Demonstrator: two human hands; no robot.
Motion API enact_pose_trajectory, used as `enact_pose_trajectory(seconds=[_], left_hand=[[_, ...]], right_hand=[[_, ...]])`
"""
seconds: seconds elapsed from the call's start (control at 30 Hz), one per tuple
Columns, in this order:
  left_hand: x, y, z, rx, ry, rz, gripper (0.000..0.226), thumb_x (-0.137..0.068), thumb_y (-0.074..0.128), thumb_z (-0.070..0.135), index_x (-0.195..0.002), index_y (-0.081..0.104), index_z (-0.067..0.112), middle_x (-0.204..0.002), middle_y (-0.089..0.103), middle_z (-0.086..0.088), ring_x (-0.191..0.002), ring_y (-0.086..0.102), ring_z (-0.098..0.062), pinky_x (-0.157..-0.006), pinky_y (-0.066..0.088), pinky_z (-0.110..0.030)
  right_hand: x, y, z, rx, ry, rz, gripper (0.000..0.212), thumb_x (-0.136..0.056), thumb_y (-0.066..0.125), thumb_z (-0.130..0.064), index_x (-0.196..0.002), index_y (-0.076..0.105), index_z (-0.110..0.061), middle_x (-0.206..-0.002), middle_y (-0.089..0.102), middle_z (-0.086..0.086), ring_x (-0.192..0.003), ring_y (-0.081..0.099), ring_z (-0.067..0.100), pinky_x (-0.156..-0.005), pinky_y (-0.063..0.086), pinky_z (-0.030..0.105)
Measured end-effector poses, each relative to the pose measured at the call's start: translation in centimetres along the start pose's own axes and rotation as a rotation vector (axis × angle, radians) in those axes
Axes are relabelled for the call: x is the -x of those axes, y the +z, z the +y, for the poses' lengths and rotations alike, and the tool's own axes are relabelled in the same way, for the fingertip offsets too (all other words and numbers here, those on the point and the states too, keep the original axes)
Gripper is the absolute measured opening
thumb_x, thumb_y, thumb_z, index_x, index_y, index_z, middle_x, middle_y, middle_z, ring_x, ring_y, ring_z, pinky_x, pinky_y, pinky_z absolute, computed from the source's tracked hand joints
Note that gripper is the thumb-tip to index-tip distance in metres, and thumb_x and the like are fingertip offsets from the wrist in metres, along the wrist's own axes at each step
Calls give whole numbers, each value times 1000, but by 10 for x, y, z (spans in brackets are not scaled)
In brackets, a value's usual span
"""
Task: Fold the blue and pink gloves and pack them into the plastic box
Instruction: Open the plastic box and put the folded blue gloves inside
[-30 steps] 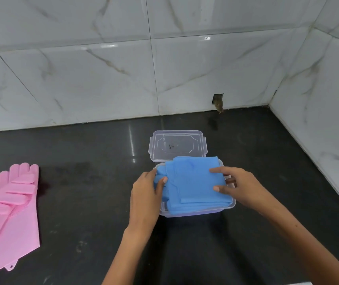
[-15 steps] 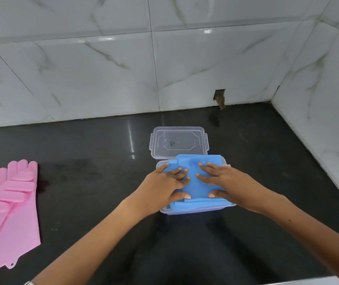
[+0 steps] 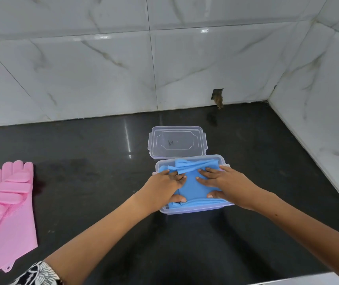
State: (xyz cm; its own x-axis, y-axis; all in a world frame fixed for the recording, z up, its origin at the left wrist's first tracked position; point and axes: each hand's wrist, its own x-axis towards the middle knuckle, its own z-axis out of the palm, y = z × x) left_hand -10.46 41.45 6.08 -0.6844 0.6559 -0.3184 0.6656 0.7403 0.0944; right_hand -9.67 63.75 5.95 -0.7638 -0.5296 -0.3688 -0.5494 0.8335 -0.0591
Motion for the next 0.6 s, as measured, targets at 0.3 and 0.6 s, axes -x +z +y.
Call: enact_pose_trajectory(seconds=[0.3,0.6], left_hand=[[15,13,-8,-168,-51,88,59,-99,31,43,-148,21,11,-159,8,-8,-146,7,-19,-118,4,-33],[-8,18,-4,-291,-8,-80,48,-94,48,23,-135,42,-1,-139,47,-19,-121,51,-31,-85,41,-33]], right_hand=[[4,3,3,94,28,74,63,-93,45,-46,-148,18,-31,-157,17,-10,-145,15,10,-118,2,30],[-21,13,-3,272,7,-101,72,-87,60,-43,-147,26,-22,-156,24,4,-144,21,25,-118,5,44]])
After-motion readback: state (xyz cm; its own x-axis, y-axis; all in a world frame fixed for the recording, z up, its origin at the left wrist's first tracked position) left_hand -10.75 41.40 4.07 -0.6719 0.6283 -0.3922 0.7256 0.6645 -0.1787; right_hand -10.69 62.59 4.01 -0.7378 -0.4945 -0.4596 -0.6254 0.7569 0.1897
